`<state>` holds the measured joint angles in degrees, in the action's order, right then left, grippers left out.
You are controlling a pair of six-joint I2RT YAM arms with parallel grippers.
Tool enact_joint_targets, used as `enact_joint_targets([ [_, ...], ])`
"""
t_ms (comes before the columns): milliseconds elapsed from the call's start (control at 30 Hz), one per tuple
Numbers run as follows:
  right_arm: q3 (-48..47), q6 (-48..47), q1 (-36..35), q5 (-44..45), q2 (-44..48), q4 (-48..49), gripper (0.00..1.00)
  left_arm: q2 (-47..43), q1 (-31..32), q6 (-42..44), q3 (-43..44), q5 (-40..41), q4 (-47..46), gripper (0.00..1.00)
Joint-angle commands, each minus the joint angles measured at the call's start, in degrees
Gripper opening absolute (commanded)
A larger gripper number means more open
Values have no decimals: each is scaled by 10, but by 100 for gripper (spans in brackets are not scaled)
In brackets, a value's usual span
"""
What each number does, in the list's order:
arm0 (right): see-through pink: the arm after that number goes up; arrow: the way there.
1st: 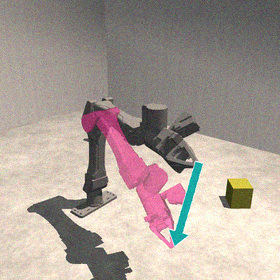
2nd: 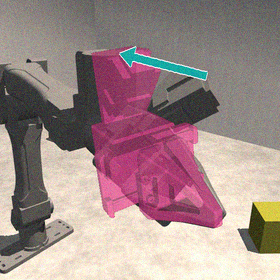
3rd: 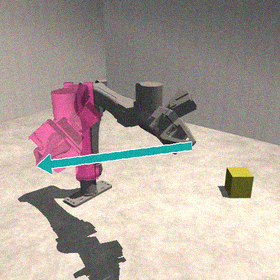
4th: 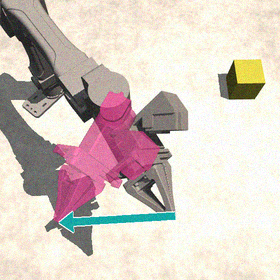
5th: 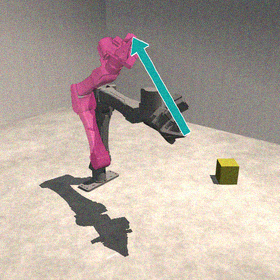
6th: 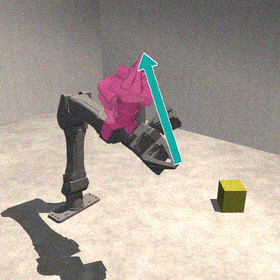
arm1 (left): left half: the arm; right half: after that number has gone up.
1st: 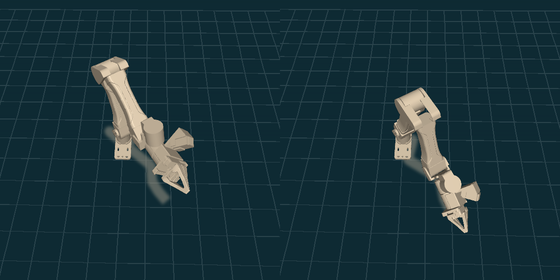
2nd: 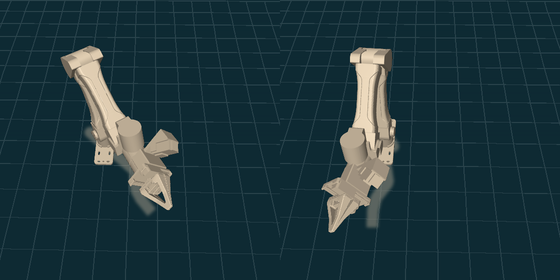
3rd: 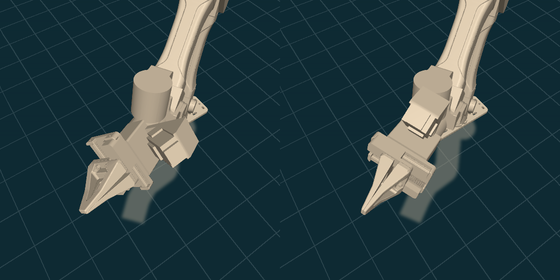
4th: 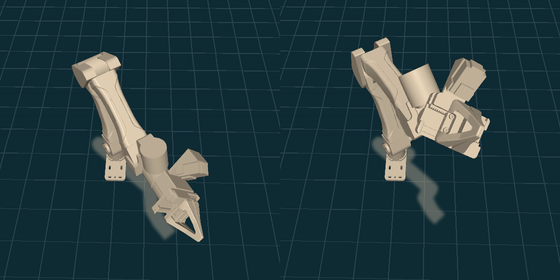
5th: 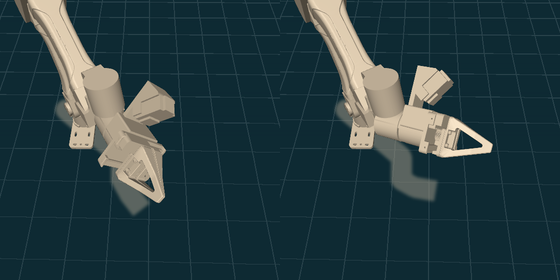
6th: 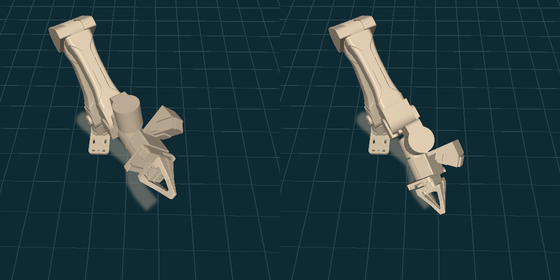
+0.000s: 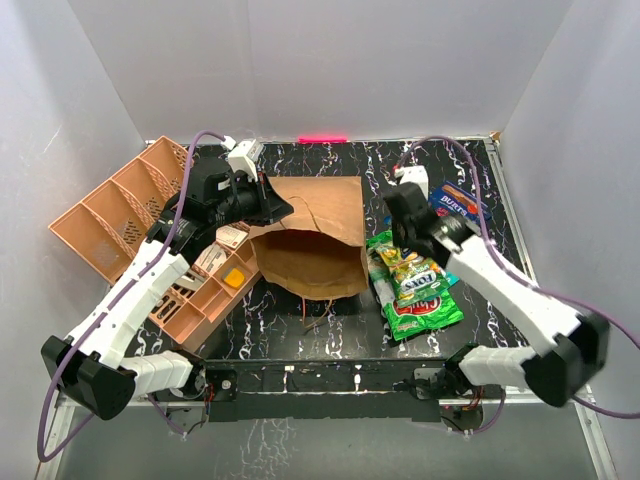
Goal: Take the snacks out of the paper bag
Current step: Place the snack at the center of the board.
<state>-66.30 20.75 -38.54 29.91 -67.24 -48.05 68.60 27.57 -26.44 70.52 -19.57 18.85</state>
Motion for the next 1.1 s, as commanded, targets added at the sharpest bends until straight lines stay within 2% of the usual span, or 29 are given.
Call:
enact_joint_targets([
  [0,-81,-22,110,-129,-85,-11,7,-14,0,-1,21,-11,-5,0],
  [100,-108,-40,154,-207,-142,-20,7,-14,0,-4,24,-14,-3,0],
  [267,-115,-57,184,-258,-194,-59,8,-22,-1,-4,24,-15,5,0],
  [667,-82,-73,196,-219,-239,-76,13,-10,0,-14,22,-32,-14,0],
  [967,-61,-73,197,-234,-232,-45,32,-7,0,-14,14,-30,-17,0],
  [1067,-57,-74,196,-238,-243,-42,33,-8,0,-16,15,-33,-19,0],
])
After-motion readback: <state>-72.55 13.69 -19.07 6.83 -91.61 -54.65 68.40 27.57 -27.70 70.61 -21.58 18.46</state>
